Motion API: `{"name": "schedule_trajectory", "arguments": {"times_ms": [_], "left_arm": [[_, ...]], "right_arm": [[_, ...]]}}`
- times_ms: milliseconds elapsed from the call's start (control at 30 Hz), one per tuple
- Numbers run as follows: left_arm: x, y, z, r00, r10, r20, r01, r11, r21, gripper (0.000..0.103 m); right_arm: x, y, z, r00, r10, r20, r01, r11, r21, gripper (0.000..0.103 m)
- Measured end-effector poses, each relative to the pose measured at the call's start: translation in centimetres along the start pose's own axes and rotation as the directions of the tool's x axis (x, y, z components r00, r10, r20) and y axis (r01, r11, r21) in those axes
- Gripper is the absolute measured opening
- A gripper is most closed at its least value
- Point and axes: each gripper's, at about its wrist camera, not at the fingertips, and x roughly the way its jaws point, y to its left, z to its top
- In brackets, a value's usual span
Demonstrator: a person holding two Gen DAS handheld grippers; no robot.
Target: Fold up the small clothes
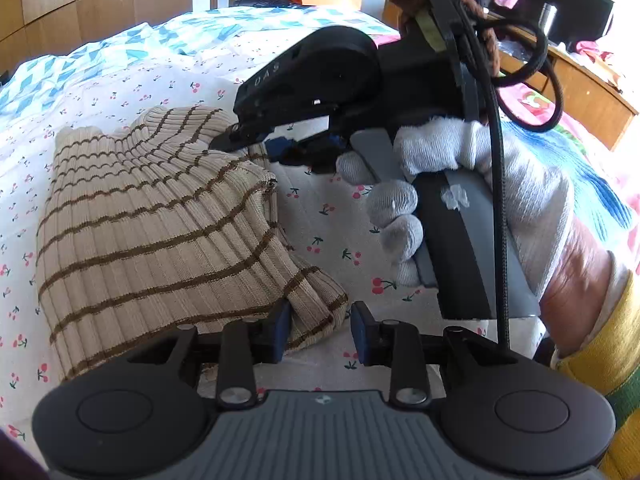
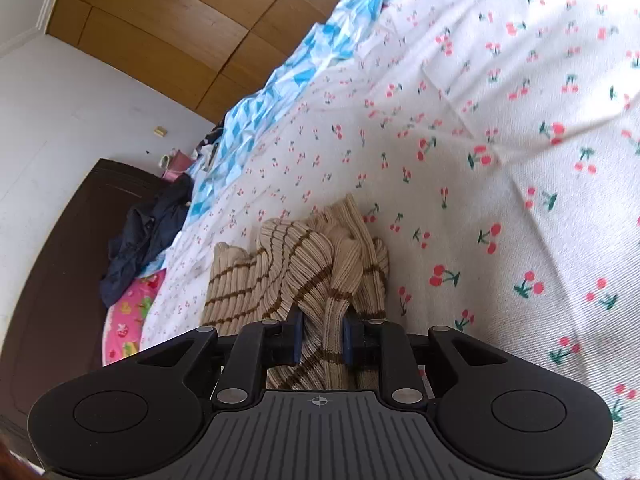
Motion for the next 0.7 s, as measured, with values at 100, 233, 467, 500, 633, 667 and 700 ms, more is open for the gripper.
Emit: {"name": "schedule_trajectory", "arguments": {"times_ms": [100,233,467,500,633,667,700], "left_arm": [[0.1,0.2,-0.1,1.0,-0.002,-0.009,0.002,1.0,-0.002,0.036],[0.4,-0.3,-0.2,1.0,0.009,-0.016,-0.009,1.0,0.012,0.036],[0.4,-0.6,-0.5,1.0,0.016,-0.024,-0.016,0.999,0.029,0.037],[0.4,-0.6,-0.5,1.0,0.015,-0.024,-0.014,1.0,0.027,0.037],[0.5,-0.5,-0.7,1.0,0.011,-0.021,-0.01,1.0,0.026,0.039],[0.5,-0.5,-0.8,1.0,0.01,-0.021,-0.009,1.0,0.026,0.039],[0.5,-0.5,-1.0,1.0,0.008,-0.021,-0.008,1.0,0.024,0.039]], "right_arm": [[-1.2,1.5,-0.1,0.995,-0.036,0.088,0.041,0.997,-0.059,0.021],[-1.8,3.1,-0.5,0.99,-0.001,0.138,0.016,0.994,-0.109,0.021],[-1.8,2.1,0.0,0.985,-0.066,0.158,0.084,0.991,-0.107,0.021],[-1.8,2.0,-0.1,0.987,-0.045,0.152,0.061,0.993,-0.1,0.021],[-1.0,2.4,-0.4,0.995,-0.009,0.1,0.02,0.994,-0.112,0.025],[-0.7,2.2,-0.5,0.996,-0.019,0.092,0.029,0.994,-0.108,0.03],[-0.4,2.2,-0.6,0.996,-0.031,0.087,0.041,0.993,-0.108,0.031]]}}
